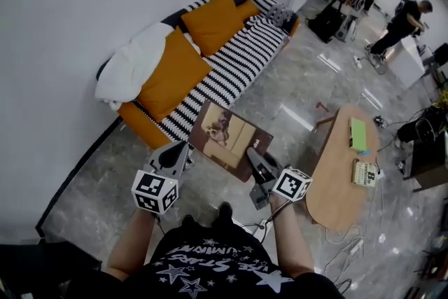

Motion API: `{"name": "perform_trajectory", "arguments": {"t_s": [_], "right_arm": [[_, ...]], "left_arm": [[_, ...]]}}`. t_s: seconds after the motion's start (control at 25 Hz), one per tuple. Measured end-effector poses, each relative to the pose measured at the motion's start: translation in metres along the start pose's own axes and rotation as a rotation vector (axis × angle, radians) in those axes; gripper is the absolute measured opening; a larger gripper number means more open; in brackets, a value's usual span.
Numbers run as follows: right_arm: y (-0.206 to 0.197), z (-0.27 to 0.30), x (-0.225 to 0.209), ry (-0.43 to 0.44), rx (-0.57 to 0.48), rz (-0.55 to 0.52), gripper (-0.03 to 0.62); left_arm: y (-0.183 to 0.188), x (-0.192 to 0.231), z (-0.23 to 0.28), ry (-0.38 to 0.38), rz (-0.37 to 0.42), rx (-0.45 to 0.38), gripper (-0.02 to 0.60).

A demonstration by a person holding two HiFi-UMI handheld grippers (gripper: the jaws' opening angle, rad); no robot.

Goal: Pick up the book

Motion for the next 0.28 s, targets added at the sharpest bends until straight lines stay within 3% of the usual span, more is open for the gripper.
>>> {"name": "perform_trajectory", "arguments": {"t_s": [0.28], "right_arm": [[-0.028, -0.003, 0.021, -0.017, -0.015, -0.010, 0.152]], "left_arm": [[-0.014, 0.005, -0.024, -0.041, 0.007, 0.001, 0.006]]}}
Point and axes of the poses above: the fingertips, and each gripper's own axes: z forward along the fingers, x to its left, y out of its top, the point moved 5 cm from there along -z, backward along the fingers, and after that the axes turned 3 degrees about -z, right-handed, at the moved point
